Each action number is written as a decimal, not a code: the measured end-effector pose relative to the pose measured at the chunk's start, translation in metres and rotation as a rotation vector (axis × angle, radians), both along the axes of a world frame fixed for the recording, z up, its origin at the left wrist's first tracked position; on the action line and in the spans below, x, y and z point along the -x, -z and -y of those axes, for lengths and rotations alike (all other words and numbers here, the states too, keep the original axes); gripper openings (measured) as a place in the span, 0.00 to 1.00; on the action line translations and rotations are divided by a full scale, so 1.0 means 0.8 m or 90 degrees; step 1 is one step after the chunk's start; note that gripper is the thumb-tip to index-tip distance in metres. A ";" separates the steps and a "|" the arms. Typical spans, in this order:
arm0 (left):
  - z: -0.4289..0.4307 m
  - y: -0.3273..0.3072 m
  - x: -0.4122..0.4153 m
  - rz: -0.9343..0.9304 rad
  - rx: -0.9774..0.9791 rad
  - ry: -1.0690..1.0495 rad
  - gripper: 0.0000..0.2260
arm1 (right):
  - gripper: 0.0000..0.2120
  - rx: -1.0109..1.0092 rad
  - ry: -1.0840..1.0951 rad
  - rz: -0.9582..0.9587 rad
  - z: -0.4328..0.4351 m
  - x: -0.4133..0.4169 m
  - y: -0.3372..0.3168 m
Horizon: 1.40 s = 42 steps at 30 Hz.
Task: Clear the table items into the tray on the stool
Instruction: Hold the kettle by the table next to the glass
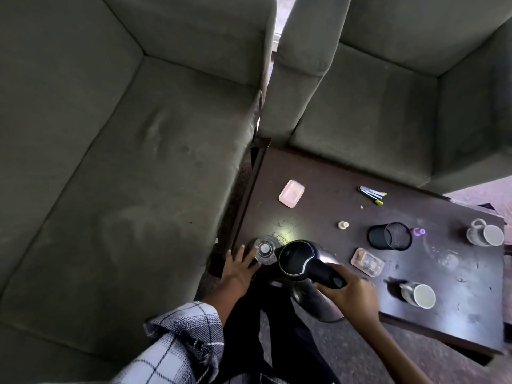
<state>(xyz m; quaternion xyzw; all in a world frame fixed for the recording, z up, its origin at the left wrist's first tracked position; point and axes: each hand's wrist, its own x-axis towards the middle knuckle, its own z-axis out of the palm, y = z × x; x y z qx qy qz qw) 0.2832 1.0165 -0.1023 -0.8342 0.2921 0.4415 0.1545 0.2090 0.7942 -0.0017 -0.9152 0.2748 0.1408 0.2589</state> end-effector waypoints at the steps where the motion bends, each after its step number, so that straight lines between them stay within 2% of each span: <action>1: 0.000 0.001 0.000 0.001 0.000 -0.008 0.31 | 0.22 0.004 -0.004 -0.002 -0.001 0.000 0.000; 10: 0.010 0.008 -0.007 -0.007 -0.036 -0.019 0.33 | 0.21 0.032 -0.018 -0.009 0.001 0.010 0.000; 42: 0.016 0.001 -0.006 -0.025 -0.043 -0.015 0.31 | 0.21 0.024 -0.040 -0.045 -0.009 0.017 -0.017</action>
